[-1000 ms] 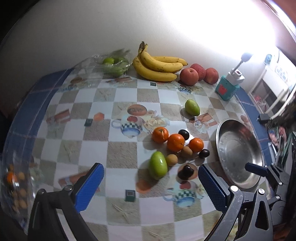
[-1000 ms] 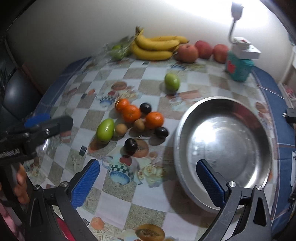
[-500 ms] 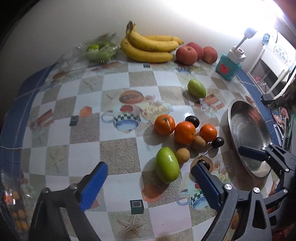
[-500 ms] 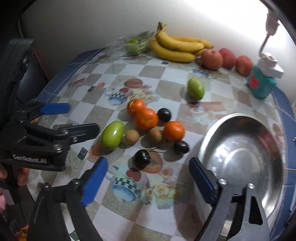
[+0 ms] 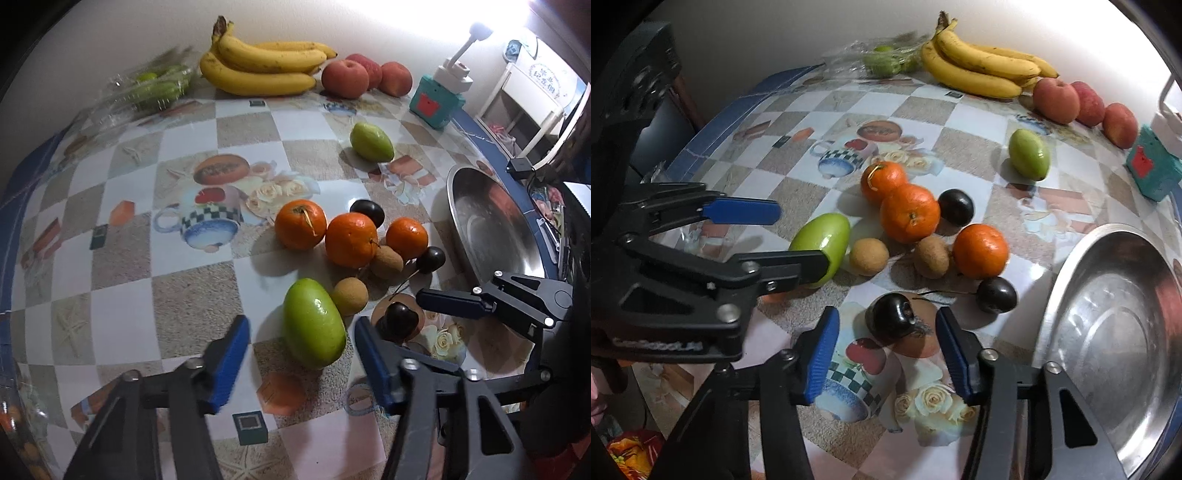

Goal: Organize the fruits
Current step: 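Grasp the green mango with the left tool while the right tool grasps a dark plum, then carry the green mango and dark plum with both tools over the steel basin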

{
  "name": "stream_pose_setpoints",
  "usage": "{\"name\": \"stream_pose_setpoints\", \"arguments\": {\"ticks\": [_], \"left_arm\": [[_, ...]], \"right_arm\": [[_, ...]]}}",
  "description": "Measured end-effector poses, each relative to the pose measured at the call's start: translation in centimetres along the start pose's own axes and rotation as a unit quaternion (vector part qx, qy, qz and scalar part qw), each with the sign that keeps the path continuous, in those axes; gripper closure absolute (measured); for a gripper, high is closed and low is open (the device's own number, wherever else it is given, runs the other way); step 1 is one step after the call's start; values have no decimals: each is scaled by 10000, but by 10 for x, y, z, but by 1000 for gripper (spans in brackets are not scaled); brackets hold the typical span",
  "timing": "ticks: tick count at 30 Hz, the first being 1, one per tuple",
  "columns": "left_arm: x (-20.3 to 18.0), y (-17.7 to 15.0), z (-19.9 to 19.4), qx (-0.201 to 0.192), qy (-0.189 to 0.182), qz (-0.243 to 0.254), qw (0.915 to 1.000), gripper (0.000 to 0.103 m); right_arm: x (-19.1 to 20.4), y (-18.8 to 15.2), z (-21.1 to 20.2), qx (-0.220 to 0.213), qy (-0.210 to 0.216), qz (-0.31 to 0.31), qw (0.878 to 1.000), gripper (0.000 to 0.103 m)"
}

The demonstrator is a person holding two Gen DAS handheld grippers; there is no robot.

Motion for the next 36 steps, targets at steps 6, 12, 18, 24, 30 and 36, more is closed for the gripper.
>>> {"name": "stream_pose_setpoints", "arguments": {"ticks": [6, 12, 18, 24, 30, 36], "left_arm": [[-2, -2, 8, 72, -114, -77, 9999, 51], [-5, -2, 12, 138, -210, -124, 9996, 56], [-6, -3, 15, 205, -250, -194, 9993, 60], [-5, -4, 16, 255, -294, -363, 9986, 62], [0, -9, 14, 350, -360, -673, 9965, 62], [6, -10, 1, 366, -414, -1136, 9920, 63]], "right_arm": [[-5, 0, 8, 66, 18, 88, 9999, 58], [-6, 2, 9, 32, 8, 137, 9999, 60], [-8, 3, 10, 26, -16, 166, 9999, 62], [-10, 3, 10, 31, -60, 208, 9998, 69], [-6, 2, 9, 43, -3, 222, 9997, 75], [-2, 5, -6, -143, 143, 327, 9993, 76]]}}
Point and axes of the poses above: each gripper's, at about its wrist camera, not at the fingertips, and z roughly the way its jaws point, x to its left, y to its top, the point moved 9 cm from there along z, roughly the way its jaws point, and after that the axes turned 14 degrees about y, right-handed, at the moved point
